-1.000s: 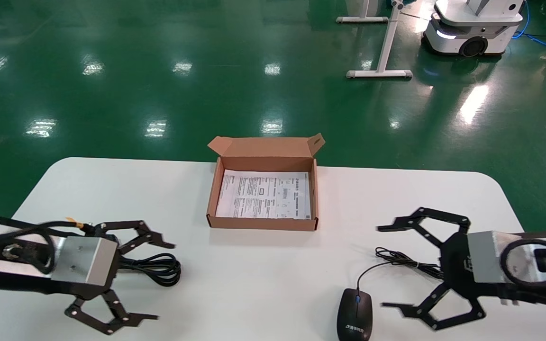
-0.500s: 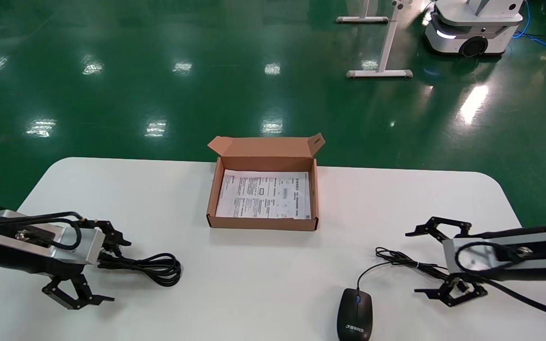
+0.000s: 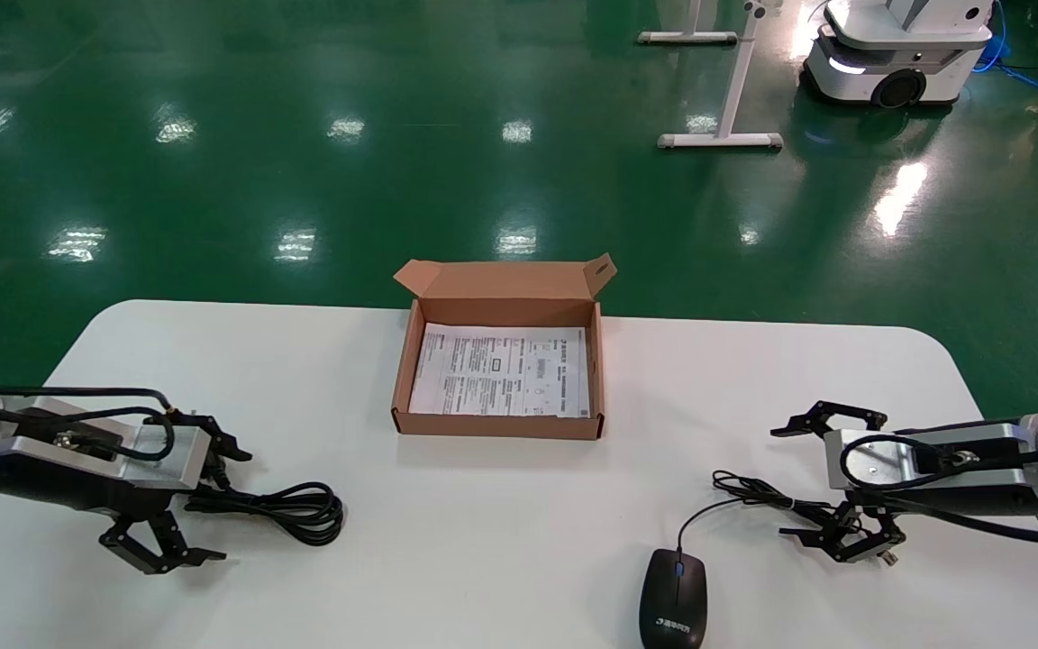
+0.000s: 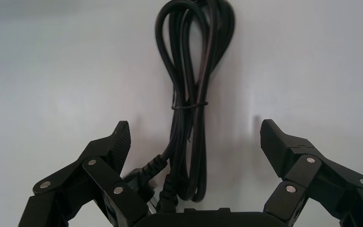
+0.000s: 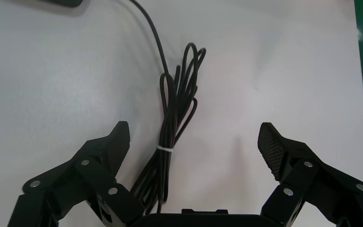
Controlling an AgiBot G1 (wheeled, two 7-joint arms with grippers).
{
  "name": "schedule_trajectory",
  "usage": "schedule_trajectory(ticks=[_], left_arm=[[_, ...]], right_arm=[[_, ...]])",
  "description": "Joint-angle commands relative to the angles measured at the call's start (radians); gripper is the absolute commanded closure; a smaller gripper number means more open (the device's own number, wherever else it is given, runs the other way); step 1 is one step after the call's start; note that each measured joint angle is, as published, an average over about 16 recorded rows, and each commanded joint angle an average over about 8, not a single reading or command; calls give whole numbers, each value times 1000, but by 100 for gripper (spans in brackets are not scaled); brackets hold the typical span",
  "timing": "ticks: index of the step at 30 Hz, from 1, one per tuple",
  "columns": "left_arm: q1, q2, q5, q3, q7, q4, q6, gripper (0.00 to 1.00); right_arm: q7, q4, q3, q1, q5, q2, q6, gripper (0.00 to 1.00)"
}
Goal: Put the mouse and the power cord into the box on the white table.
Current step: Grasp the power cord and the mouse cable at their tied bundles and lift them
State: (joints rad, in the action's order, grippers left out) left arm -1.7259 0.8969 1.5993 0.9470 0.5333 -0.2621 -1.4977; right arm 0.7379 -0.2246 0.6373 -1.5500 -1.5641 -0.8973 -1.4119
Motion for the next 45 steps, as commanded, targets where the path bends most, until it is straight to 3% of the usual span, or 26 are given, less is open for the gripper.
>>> schedule_trajectory(ticks=[1,3,45], left_arm=[[-3,12,-2,-2,17,43,11,81],[-4,16,-3,-3,22,63,17,100],[-1,8,-6,-5,17,35,10,100]], right_arm=[[8,33,0,-8,-1,-11,2,95],[10,47,1,-13,-3,-15,2,100],[8,27,-2,-6,3,-9,0,100]])
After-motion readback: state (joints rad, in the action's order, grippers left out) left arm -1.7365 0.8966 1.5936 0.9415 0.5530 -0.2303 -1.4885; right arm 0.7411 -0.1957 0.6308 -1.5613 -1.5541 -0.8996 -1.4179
